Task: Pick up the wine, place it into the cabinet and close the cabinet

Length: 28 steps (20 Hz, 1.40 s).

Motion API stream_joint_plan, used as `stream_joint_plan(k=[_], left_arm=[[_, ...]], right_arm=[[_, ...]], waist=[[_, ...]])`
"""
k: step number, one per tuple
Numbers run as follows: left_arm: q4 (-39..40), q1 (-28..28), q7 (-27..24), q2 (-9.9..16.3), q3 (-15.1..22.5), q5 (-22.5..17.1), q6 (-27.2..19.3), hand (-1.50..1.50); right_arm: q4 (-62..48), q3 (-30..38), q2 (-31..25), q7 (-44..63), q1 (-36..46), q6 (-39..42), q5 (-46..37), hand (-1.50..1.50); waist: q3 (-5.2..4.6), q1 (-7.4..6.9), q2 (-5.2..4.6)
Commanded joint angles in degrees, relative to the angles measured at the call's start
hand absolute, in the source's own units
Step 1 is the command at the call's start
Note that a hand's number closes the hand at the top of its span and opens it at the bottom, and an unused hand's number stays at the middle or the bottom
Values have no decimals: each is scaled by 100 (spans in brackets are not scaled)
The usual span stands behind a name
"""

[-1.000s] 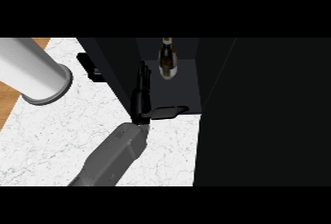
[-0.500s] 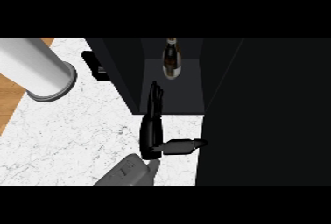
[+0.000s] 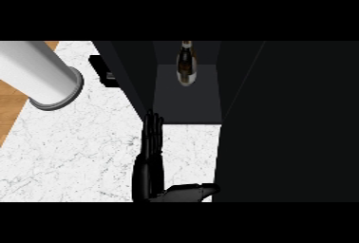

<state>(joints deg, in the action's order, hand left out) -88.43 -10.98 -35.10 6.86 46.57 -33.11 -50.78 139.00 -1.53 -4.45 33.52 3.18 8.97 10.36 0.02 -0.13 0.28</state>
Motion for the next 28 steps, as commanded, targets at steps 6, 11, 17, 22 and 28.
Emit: stream_joint_plan(k=[6, 11, 17, 22, 28], left_arm=[[-1499, 891, 202, 680, 336, 451, -39, -150], [-2059, 1547, 46, 1461, 290, 283, 705, -150], [-2860, 2232, -152, 2163, 236, 360, 1119, -150], [-2867, 2486, -204, 2451, -253, 68, 1458, -150], [-3158, 2843, -248, 3020, -1256, -546, 2038, -150]], right_arm=[[559, 27, -65, 651, 56, 44, 838, -150], [312, 50, -160, 513, -85, 450, 1147, 150], [576, -286, -175, 553, -176, 575, 772, 150], [666, -668, -65, 820, -751, 711, 1304, 150], [948, -1466, 208, 1288, -1008, 504, 1177, 150]], waist=[[0, 16, -7], [-1, 0, -12], [-4, -11, -9], [-3, 15, -3], [-13, -12, 3]])
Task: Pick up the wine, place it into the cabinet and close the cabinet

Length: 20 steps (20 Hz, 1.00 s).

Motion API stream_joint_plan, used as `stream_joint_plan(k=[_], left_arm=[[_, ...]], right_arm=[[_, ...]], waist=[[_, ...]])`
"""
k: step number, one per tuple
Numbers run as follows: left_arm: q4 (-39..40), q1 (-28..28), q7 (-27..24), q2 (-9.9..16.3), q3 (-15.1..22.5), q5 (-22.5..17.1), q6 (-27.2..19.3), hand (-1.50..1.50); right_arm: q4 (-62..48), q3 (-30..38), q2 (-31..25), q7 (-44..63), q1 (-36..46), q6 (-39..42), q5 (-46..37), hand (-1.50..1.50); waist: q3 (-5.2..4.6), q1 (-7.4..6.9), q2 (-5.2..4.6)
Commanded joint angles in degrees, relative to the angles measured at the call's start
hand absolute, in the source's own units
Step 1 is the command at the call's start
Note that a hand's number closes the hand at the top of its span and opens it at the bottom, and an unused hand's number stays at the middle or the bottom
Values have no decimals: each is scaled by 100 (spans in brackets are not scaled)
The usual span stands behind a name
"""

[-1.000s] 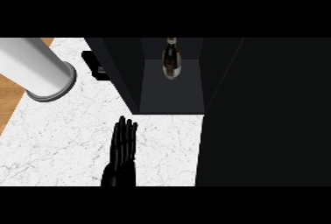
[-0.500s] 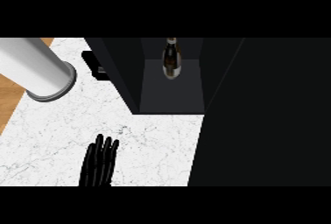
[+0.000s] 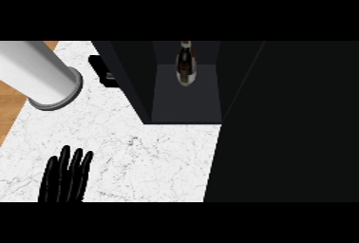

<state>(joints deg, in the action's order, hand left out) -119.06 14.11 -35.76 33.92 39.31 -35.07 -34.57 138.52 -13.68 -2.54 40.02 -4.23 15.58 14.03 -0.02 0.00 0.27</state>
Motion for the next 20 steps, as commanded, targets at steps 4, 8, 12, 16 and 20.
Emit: stream_joint_plan(k=[4, 8, 12, 16, 20], left_arm=[[-152, 405, -165, 444, -1015, -561, 629, -150], [-324, 761, -143, 697, -1534, -887, 920, -150], [-561, 1042, 31, 961, -2006, -1178, 1080, -150], [-416, 1310, -47, 1008, -2249, -1274, 1492, -150], [-38, 1330, -139, 1065, -2566, -1344, 1950, -150]], right_arm=[[807, -1064, 85, 431, -363, 139, 468, 150], [958, -1770, 92, 520, -226, 154, 14, 150], [1004, -2897, 251, 471, -412, -124, -644, 150], [903, -3200, 254, 484, 9, -701, -877, 150], [491, -4118, 251, 315, 306, -1556, -1511, 150]], waist=[[-5, -29, 9], [-9, -34, 11], [-7, 3, 39], [-9, -32, 22], [-13, -8, 23]])
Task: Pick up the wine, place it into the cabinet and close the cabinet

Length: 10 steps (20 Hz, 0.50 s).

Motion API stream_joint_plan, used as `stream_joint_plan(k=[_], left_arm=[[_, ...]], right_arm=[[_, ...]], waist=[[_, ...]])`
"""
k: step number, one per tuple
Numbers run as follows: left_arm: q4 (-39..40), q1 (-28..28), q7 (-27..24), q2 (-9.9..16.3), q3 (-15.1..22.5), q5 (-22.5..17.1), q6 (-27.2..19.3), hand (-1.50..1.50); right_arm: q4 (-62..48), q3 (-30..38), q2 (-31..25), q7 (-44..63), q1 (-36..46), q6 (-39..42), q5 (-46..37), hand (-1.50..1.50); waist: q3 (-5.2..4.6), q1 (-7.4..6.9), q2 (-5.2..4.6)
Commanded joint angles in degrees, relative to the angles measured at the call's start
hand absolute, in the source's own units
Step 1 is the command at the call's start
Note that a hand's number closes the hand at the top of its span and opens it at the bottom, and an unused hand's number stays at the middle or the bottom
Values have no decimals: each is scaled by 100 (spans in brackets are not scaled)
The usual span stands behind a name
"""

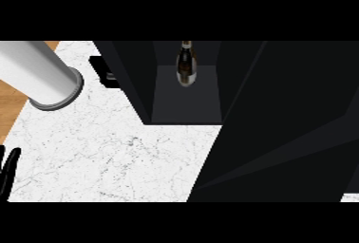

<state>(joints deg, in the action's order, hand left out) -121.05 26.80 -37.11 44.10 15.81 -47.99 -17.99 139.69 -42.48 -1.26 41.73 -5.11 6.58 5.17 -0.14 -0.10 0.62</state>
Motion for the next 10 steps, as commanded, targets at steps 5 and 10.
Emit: stream_joint_plan(k=[5, 10], left_arm=[[205, 12, 191, 192, -536, -273, 555, -150], [-80, 263, 406, 333, -914, -622, 828, -150]], right_arm=[[59, -1405, 115, 16, 941, -1199, -913, 150], [-237, -1584, 112, 55, 1598, -1837, -1393, 150]], waist=[[-6, -25, -11], [-3, -106, 5]])
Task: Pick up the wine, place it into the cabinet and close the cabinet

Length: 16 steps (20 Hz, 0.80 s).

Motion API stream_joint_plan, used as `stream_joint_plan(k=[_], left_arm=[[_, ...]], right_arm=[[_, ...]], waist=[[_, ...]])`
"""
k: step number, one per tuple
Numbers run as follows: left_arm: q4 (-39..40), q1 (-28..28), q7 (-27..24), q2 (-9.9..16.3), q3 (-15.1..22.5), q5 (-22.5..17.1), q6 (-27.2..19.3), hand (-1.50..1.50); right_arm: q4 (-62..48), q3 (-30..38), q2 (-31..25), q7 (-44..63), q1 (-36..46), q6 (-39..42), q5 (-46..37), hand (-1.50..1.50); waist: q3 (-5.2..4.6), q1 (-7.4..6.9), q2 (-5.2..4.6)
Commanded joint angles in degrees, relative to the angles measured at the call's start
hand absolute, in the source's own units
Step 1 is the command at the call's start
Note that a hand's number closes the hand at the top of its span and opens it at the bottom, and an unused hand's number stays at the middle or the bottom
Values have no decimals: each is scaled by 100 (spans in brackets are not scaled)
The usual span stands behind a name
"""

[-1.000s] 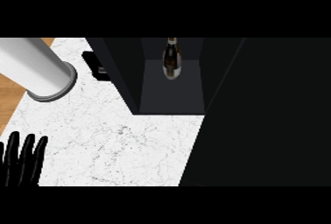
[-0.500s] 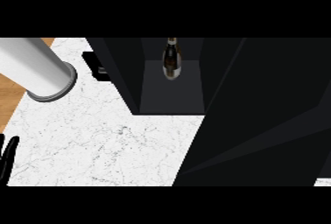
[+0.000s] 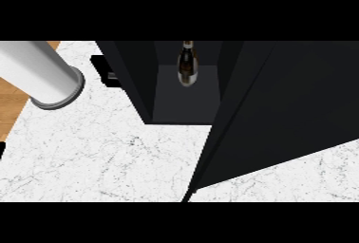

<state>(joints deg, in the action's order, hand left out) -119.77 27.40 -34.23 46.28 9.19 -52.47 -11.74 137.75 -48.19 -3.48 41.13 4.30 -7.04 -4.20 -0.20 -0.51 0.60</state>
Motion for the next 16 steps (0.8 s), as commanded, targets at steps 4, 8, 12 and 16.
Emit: stream_joint_plan(k=[4, 8, 12, 16], left_arm=[[-310, -103, 390, 38, -190, -219, 96, -150], [-17, -222, 368, -161, -95, -242, 291, -150], [109, -348, 438, -189, -171, -209, 345, -150], [-62, -547, 681, -232, -128, -235, 147, -150]], right_arm=[[-623, -604, 319, 31, 1581, -1073, -385, 150], [-735, -495, 306, 376, 2282, -1414, -185, 150], [-1090, 79, 299, 510, 2953, -1701, 479, 150], [-1830, 374, 305, 116, 3765, -1889, 1071, 150]], waist=[[5, -89, -36], [-5, -113, -43], [-3, -156, -71], [4, -201, -86]])
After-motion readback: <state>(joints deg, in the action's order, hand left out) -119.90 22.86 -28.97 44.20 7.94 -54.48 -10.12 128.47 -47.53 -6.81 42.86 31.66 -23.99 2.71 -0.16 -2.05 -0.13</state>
